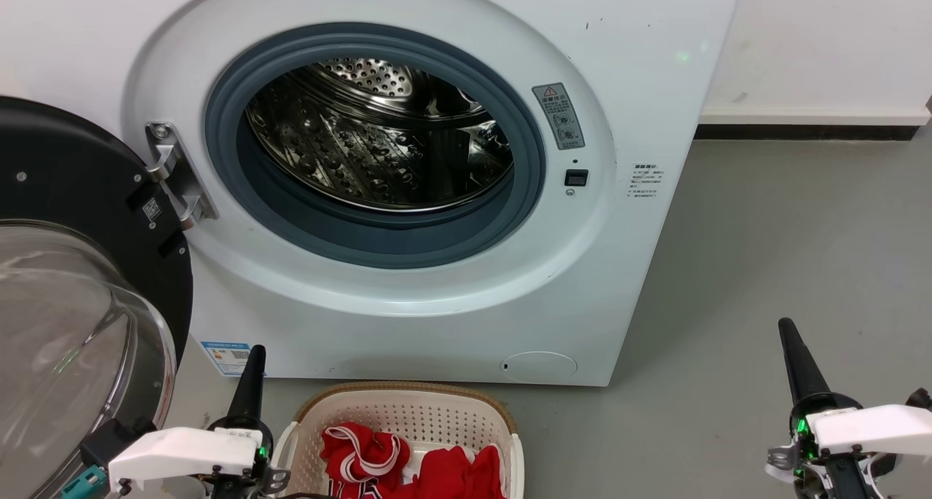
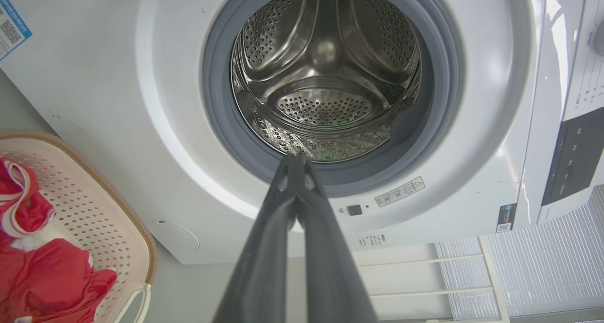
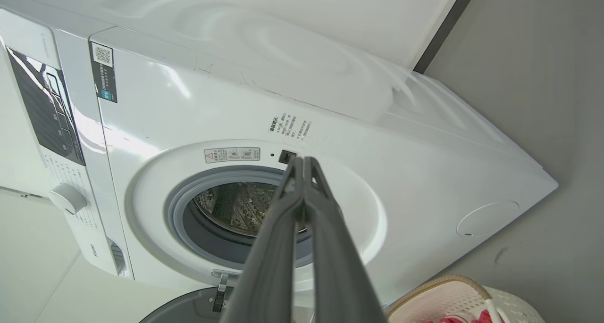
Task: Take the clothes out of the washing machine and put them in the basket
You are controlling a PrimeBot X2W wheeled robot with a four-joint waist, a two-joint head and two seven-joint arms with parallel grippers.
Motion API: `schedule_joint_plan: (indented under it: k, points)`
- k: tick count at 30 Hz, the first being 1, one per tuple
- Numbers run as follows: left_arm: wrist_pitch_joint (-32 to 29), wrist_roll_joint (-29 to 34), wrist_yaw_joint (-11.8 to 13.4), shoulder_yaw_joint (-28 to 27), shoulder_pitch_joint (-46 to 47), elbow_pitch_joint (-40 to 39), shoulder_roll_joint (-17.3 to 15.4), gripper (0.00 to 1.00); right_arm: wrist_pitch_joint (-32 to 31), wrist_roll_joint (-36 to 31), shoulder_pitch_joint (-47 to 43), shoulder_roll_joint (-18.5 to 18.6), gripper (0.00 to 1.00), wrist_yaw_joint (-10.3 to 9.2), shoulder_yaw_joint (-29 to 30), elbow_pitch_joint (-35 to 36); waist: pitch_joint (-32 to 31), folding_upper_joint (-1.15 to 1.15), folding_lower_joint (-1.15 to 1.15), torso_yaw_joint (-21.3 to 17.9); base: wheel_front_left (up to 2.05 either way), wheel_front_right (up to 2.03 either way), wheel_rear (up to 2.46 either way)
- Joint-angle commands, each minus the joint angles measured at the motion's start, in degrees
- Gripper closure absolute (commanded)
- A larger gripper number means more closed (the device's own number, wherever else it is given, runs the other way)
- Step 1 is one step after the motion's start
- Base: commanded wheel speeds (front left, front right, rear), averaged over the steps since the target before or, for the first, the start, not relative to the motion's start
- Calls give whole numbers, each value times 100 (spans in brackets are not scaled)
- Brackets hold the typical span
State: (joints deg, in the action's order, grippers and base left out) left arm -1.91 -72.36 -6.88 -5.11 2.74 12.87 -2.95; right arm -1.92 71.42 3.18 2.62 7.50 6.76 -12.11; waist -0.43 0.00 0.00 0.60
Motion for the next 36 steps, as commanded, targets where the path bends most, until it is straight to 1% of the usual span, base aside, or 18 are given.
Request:
schedule_joint_plan:
  k: [1, 36]
  points:
    - [-41, -128, -22, -22, 125, -13, 4, 100, -26, 144, 110, 31, 100, 0, -7, 5, 2, 0, 0, -2, 0, 0, 0]
    - [-453, -1864, -67, -148, 369, 115, 11, 100, -441, 1961, 315, 39, 100, -2, -27, -192, 55, 0, 0, -54, 0, 0, 0]
